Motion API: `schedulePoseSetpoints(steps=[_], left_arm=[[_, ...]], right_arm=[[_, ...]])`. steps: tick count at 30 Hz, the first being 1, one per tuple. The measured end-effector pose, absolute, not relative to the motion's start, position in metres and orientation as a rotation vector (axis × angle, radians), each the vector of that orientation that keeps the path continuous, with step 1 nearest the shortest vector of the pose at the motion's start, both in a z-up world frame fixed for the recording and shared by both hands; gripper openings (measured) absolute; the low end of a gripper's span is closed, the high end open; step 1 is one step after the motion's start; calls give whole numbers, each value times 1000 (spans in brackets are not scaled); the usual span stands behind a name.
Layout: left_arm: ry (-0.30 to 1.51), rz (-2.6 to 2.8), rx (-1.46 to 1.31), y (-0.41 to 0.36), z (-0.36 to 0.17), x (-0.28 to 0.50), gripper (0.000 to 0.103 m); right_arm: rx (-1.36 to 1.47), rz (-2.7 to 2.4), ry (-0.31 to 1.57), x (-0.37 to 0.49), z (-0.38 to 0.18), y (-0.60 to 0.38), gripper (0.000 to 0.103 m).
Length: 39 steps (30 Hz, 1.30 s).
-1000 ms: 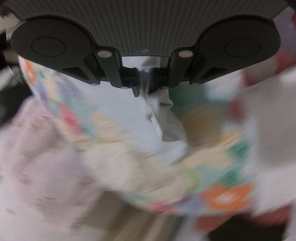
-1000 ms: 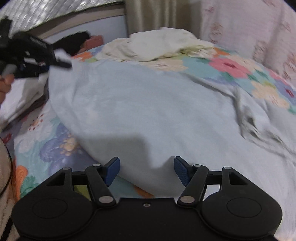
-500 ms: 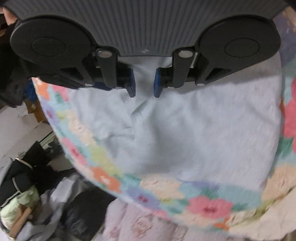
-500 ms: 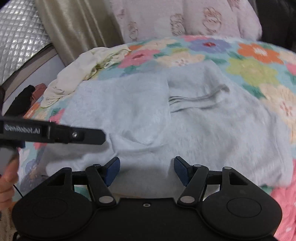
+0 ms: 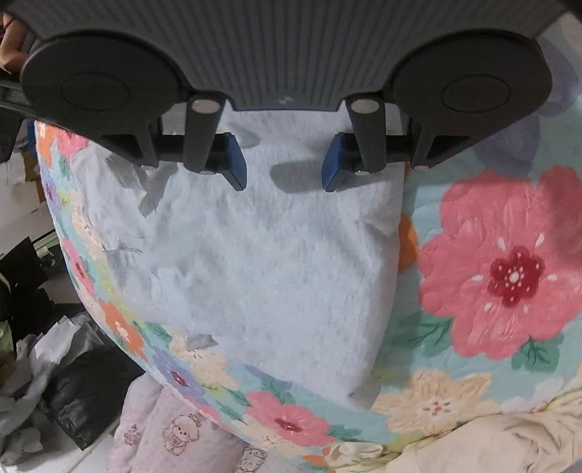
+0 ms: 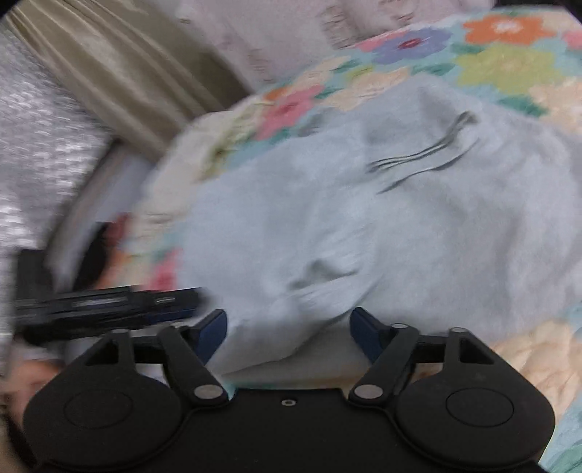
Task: Fold clothes
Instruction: 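Grasp the t-shirt end with the right tool while the left tool grasps beside it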
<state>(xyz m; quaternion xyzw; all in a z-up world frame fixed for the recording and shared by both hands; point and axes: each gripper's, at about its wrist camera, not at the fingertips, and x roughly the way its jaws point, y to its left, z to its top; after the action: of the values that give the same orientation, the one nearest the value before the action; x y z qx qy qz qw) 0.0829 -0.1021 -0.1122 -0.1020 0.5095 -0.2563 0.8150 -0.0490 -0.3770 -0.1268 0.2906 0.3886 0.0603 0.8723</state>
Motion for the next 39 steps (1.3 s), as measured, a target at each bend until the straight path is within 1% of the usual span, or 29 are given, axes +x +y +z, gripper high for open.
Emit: schedulePoseSetpoints(steps=[1,2,3,4,5,10,13,14,15,16,17,19,20,21,22,23,24,26,28,30,32,34,35,36,37,38,39], left_arm=[[1085,-545,-209,-101,-111,81,45],[1083,-543,-202,-101,-109,79,45],[1082,-541,-194,-100,-108,77,45],[1094,-543,-195,-97,-107,74,45],[1106,-552,-199,-91,-104,68,45],[1032,-610,-181,-70,-85,30,45],[946,-656,-88,-79,-73,11,51],[902,-655,-50,-85,-69,6,57],[860,-652,-18,-91,-66,3,68],[823,-653,5,-96,-64,1,77],[785,-669,25,-101,-63,1,89],[755,-631,36,-106,-67,6,89],[774,-569,27,-105,-70,11,84],[796,-516,-3,-100,-74,15,62],[824,-449,-65,-87,-78,17,44],[833,-389,-94,-76,-80,16,14],[838,-332,-116,-66,-81,15,10],[804,-201,-104,-54,-80,3,10],[796,-108,-110,-49,-83,-5,12],[904,-119,-161,-54,-101,0,13],[1001,-142,-149,-67,-120,5,12],[1006,-148,-114,-73,-123,3,12],[999,-151,-99,-75,-121,2,13],[1003,-156,-106,-72,-119,2,13],[1026,-165,-134,-67,-119,3,13],[1048,-179,-163,-60,-119,3,13],[1070,-204,-202,-52,-117,4,14]], right_arm=[[597,95,809,-43,-130,-374,80],[601,77,797,-38,-132,-371,78],[601,65,778,-35,-131,-369,59],[596,71,762,-32,-129,-365,28],[585,77,761,-29,-125,-362,19],[544,169,730,-15,-76,-349,17],[535,235,721,0,-41,-340,17],[528,265,710,5,-30,-336,16],[520,293,699,10,-19,-331,15],[515,312,694,15,-11,-325,15],[514,339,687,21,-3,-320,15],[517,398,673,31,10,-309,13],[519,431,659,34,15,-304,13],[521,464,645,36,20,-298,13],[524,493,632,37,24,-294,12],[542,502,622,32,20,-295,12],[560,510,612,27,16,-296,11],[626,498,614,11,-5,-304,10],[664,395,682,-14,-48,-316,9],[611,277,779,-28,-90,-321,9],[605,181,864,-39,-128,-328,9],[663,166,879,-44,-141,-339,10],[687,167,877,-46,-142,-343,12],[701,167,876,-47,-143,-347,19],[644,164,876,-47,-137,-345,22],[586,161,876,-48,-131,-343,27],[526,156,874,-48,-125,-340,36]])
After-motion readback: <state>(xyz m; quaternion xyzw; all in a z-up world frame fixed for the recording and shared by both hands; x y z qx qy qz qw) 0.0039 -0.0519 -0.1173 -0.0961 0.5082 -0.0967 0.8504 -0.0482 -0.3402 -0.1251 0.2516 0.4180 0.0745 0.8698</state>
